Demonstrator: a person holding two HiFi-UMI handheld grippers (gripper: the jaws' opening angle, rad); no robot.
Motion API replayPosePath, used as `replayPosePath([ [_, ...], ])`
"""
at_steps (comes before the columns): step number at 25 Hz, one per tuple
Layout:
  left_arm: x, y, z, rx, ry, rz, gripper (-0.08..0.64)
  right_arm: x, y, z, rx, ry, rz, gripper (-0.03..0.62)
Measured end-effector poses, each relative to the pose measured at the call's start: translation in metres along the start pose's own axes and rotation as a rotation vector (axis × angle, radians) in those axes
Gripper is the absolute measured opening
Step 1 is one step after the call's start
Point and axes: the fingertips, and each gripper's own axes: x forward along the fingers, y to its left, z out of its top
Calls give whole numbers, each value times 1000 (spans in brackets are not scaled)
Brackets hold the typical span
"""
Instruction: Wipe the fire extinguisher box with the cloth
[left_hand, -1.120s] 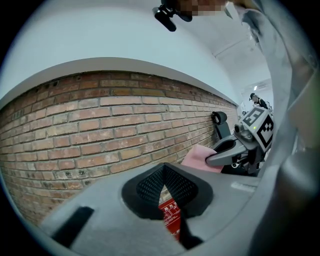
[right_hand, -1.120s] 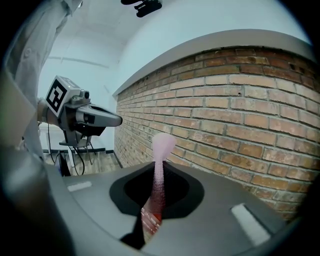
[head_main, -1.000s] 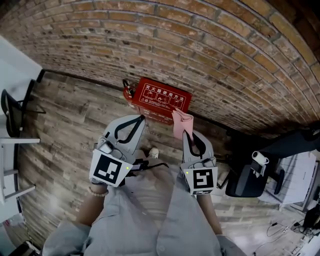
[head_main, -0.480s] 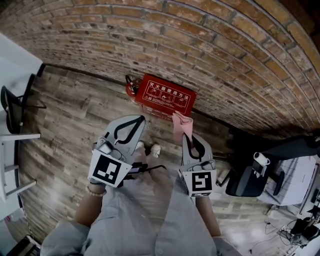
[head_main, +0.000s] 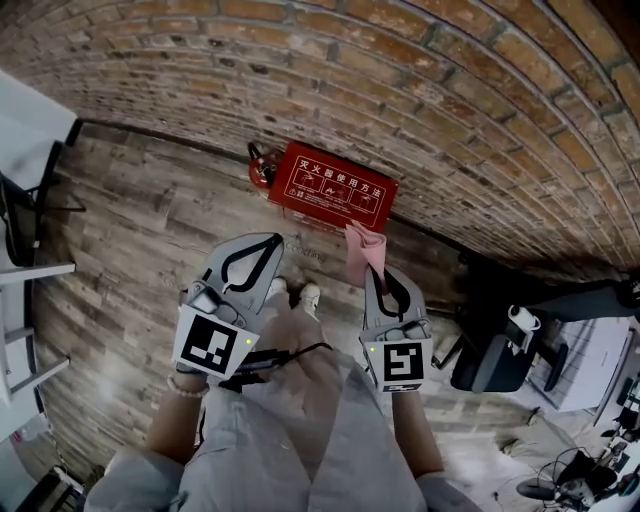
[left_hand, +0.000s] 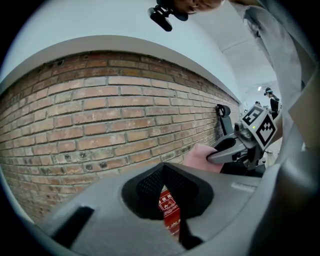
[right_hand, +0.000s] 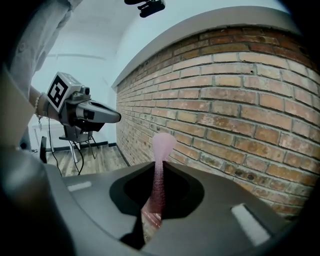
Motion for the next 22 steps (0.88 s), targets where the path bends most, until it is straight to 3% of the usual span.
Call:
replayPosePath([
  [9,6,28,-43,-60,43,44,-2,58,2,-8,2,7,28,29],
  [16,10,49,-71,-46,56,67,-2,106,12,-25,6,21,54,29],
  [20,14,60,-96,-78,73,91,-2,137,17,-34,14,33,76,29],
  [22,18,66,-109,-52,91,93,-2,155,21,-38,26,28,81,29],
])
